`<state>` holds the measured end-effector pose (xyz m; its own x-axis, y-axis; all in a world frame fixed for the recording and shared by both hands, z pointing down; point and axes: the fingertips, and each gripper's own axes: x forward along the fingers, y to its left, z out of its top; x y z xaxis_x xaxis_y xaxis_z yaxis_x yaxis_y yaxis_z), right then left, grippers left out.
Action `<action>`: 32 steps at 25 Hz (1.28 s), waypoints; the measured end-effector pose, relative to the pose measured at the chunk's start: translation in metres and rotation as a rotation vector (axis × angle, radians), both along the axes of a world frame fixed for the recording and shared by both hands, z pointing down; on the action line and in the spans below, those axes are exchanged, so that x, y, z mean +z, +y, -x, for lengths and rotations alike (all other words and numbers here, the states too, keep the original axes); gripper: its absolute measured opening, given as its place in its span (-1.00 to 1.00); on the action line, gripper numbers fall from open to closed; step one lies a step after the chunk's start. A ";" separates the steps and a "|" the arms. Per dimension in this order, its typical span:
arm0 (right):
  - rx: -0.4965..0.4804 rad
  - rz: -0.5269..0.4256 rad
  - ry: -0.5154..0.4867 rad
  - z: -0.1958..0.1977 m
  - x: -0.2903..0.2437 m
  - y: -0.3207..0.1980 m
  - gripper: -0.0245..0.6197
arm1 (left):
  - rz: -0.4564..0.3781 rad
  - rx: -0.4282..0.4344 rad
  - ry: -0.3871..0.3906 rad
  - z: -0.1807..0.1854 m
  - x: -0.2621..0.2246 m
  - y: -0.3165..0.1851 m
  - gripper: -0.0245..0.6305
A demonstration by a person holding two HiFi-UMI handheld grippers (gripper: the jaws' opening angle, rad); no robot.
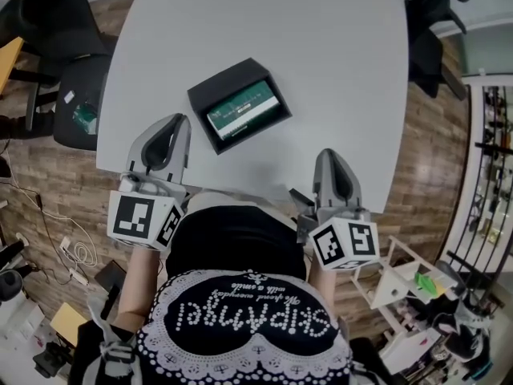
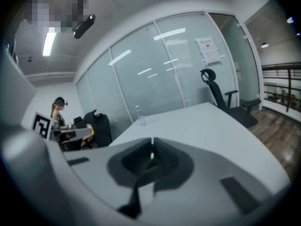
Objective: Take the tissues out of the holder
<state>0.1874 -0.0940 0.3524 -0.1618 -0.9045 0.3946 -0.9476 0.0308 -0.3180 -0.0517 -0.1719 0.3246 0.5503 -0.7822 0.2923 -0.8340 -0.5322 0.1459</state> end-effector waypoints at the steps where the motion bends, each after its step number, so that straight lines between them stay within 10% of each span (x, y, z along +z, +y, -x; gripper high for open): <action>1: 0.004 -0.002 -0.003 0.000 0.000 0.001 -0.81 | -0.002 0.003 -0.005 0.000 -0.001 0.000 -0.79; 16: 0.060 -0.009 -0.035 -0.008 0.011 0.017 -0.81 | 0.024 0.192 -0.127 -0.035 0.006 0.001 -0.06; 32: 0.100 0.017 -0.050 -0.011 0.021 0.025 -0.81 | 0.112 0.384 -0.208 -0.082 0.042 -0.012 0.11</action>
